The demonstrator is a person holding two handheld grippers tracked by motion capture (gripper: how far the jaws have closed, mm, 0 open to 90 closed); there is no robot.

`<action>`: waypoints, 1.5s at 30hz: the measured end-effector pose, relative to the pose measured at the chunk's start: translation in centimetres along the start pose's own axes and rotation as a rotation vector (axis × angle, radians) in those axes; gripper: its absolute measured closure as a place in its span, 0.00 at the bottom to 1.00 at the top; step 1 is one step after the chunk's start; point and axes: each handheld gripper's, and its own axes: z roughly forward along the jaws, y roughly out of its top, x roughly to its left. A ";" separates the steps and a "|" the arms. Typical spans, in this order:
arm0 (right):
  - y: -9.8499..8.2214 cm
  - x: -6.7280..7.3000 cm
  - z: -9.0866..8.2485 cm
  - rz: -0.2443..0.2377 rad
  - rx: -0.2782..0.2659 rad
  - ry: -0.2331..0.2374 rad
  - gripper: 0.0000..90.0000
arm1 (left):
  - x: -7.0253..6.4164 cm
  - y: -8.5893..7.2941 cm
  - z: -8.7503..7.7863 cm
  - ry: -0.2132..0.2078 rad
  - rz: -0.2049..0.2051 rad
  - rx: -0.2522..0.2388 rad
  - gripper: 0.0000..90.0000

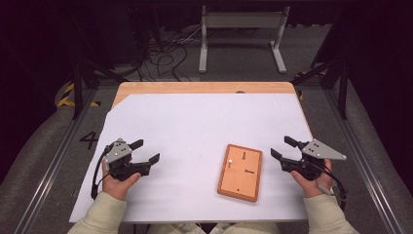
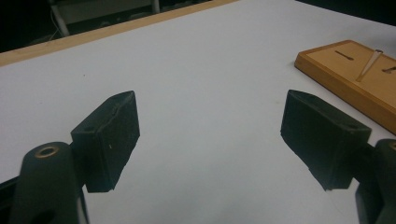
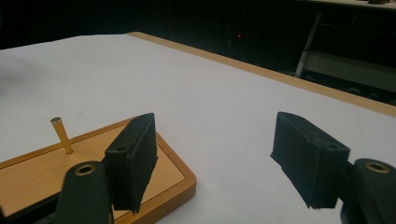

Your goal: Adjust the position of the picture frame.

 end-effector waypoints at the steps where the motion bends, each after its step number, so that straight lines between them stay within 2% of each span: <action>1: 0.0 0.0 0.0 0.001 -0.002 0.000 0.35 | 0.0 0.0 0.0 0.000 0.000 0.000 0.22; 16: 0.1 0.1 -0.1 -0.014 -0.008 0.000 0.35 | -0.1 0.1 -0.1 0.002 0.012 -0.002 0.22; 37: 0.1 0.0 -0.1 -0.021 0.016 -0.005 0.34 | -0.1 0.0 -0.1 0.006 0.007 -0.003 0.22; 40: 0.2 0.0 0.0 -0.020 0.046 -0.010 0.39 | -0.1 0.0 -0.1 0.005 0.006 -0.002 0.22; 41: 0.4 0.1 0.2 -0.017 0.118 -0.039 0.52 | -0.1 0.0 -0.1 0.005 0.004 -0.002 0.22; 42: 0.5 0.1 0.3 -0.013 0.159 -0.052 0.59 | -0.1 0.0 -0.1 0.005 0.005 -0.001 0.22; 43: 0.5 0.1 0.3 -0.013 0.159 -0.052 0.59 | -0.1 0.0 -0.1 0.005 0.005 -0.001 0.22; 44: 0.5 0.1 0.4 0.000 0.184 -0.045 0.67 | 0.0 0.0 -0.1 0.006 0.005 0.000 0.22; 45: 0.5 0.0 0.7 0.012 0.239 -0.033 0.79 | -0.1 0.0 -0.1 0.003 0.002 0.001 0.22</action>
